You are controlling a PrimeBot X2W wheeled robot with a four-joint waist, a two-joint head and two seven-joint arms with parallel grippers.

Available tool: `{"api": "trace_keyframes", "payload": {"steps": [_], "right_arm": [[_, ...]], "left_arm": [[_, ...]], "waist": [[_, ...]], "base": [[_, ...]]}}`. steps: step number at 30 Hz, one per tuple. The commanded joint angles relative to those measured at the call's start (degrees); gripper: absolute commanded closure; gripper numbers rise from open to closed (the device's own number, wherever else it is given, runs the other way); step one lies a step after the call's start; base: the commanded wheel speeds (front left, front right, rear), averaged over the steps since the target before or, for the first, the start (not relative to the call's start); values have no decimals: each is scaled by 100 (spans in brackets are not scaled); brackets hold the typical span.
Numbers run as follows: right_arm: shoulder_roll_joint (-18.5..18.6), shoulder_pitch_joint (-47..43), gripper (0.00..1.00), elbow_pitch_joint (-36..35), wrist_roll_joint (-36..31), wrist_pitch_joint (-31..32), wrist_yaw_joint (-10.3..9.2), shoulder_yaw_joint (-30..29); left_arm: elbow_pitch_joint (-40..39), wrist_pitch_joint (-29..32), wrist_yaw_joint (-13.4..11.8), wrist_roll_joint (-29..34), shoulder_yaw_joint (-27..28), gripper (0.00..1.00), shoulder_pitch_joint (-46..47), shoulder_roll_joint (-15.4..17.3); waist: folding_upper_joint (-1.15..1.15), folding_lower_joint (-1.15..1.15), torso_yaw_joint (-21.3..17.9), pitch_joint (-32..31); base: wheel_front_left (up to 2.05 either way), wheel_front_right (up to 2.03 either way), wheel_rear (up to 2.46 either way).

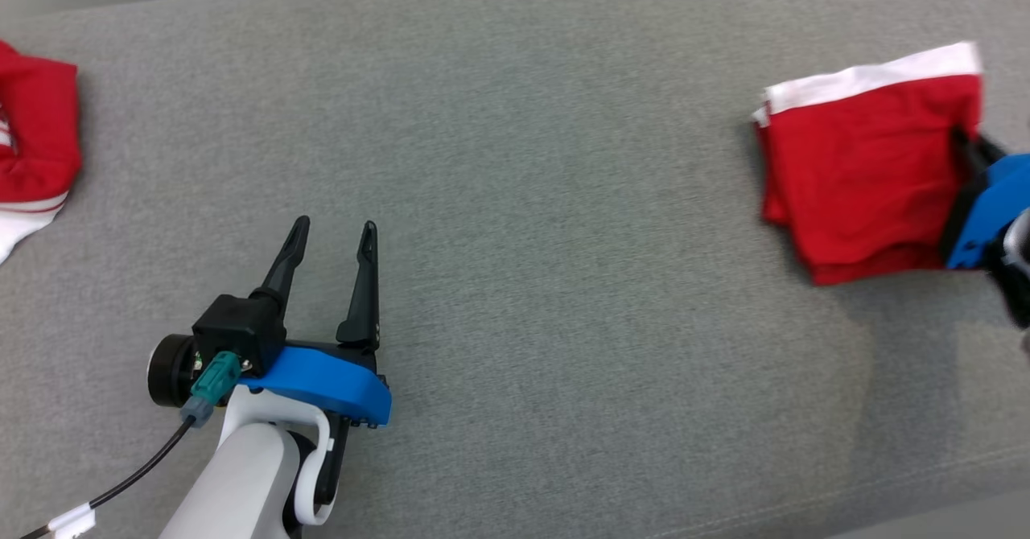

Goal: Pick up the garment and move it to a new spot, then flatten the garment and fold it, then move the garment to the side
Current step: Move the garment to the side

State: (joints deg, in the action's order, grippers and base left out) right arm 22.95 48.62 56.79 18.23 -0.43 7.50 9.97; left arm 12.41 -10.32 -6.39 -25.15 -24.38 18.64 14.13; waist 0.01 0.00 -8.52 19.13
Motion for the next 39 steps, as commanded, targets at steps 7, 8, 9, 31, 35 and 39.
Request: {"api": "trace_keyframes", "payload": {"steps": [7,8,9,31,35,39], "right_arm": [[781,687,100,477,-646,-122,0,-200],[808,736,100,501,-717,-122,0,-204],[834,790,100,516,-781,-131,0,-211],[878,1074,54,330,-1815,-140,-1,-624],[746,905,0,218,-2263,-217,-1,-868],[655,796,0,32,-2733,-263,-1,-1117]], "left_arm": [[-349,47,-162,-55,82,0,-208,125],[-381,48,-175,-58,90,0,-226,140],[-413,51,-183,-51,100,0,-244,153],[-666,62,-317,-98,68,0,-300,213],[-618,50,-294,-114,48,0,-236,189],[-583,27,-284,-134,36,0,-174,176]], "waist": [[-1,0,469,305],[-1,0,478,315],[-1,0,482,326],[-1,0,371,434],[-1,0,390,454],[-1,0,420,461]], "base": [[0,0,0],[0,0,0],[0,0,0],[0,0,0],[0,0,0],[0,0,0]]}}
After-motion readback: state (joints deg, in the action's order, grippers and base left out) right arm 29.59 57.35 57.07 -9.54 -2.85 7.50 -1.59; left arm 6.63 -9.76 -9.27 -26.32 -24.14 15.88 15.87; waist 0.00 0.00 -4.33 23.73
